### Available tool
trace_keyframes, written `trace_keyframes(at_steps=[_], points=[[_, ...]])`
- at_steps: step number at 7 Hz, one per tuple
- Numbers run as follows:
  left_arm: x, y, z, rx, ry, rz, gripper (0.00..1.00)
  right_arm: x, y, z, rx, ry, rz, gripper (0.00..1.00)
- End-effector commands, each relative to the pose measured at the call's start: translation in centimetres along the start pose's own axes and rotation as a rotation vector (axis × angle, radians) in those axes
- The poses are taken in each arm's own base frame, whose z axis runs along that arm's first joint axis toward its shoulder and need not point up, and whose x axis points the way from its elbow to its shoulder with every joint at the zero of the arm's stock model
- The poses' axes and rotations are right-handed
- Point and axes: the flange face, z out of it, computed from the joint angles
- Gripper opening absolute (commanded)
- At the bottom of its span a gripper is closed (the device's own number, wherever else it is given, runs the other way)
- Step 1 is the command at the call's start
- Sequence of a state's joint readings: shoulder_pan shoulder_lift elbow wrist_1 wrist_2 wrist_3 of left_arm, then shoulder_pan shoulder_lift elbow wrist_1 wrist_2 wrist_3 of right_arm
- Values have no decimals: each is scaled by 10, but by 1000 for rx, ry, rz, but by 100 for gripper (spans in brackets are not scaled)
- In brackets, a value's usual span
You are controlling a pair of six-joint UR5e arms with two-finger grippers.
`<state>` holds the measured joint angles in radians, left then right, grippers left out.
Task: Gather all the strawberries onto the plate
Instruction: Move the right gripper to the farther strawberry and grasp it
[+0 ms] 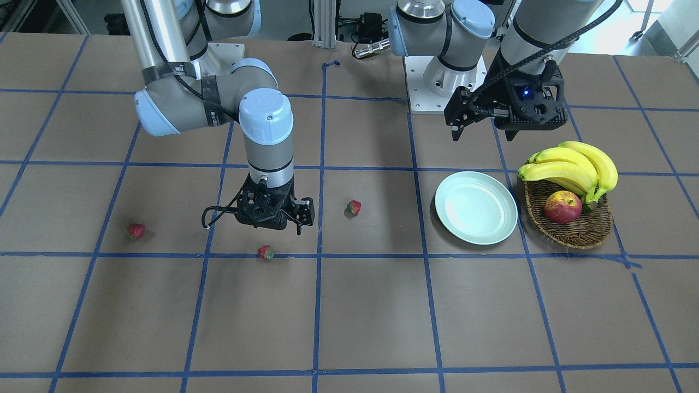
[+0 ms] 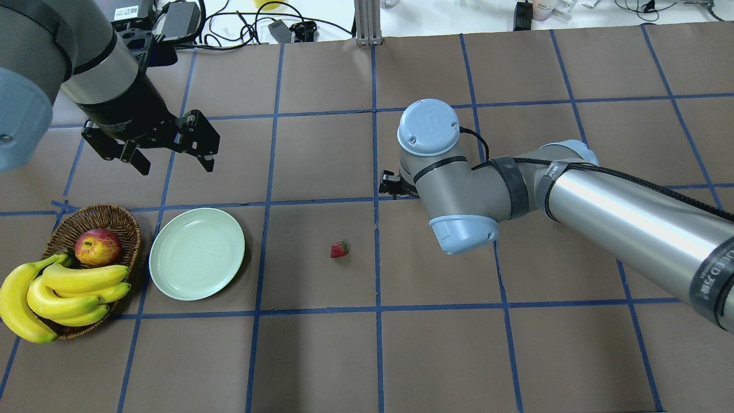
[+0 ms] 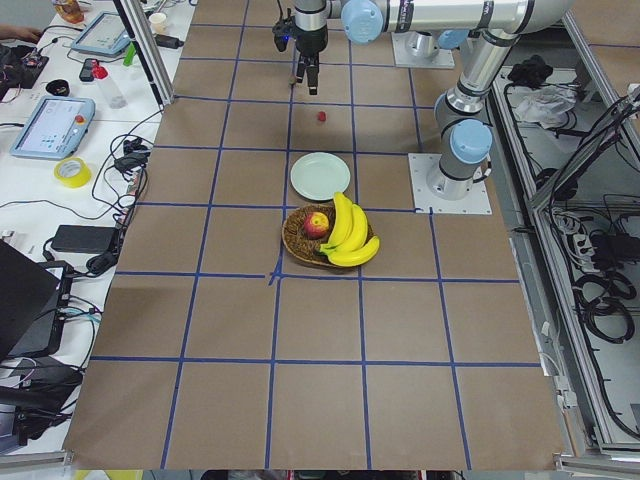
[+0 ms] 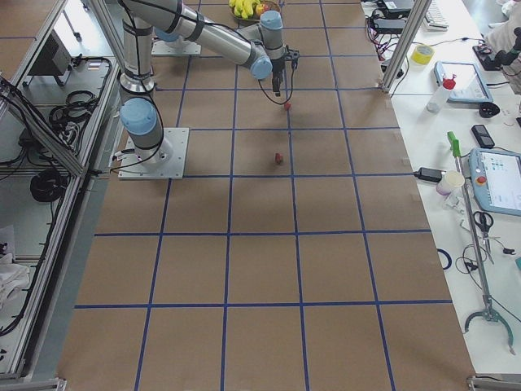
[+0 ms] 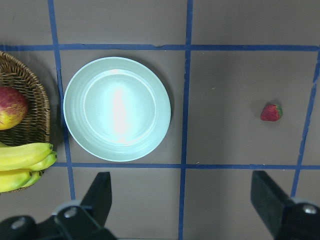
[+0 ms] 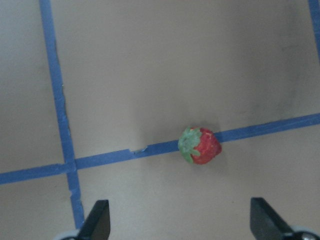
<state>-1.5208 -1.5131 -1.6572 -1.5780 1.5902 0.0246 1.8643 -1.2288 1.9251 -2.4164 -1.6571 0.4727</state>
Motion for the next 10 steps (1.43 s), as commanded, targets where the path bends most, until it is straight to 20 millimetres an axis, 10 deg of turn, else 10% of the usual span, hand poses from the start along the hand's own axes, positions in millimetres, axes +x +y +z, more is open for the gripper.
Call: trace_keyframes(at_steps=[1,6,8,10], points=[[0,-1,-3,11,1,1,100,19,-16,15,36,54,28,95],[0,0,-1,4,-2,-1,100,22,-17,57,0,57,40,89],[0,-1,-3,10,-2,-1,100,15,-13,63,-38,-2,39,33],[0,0,-3,7,-2,-1,100,14,-14,63,-38,-9,3,6]])
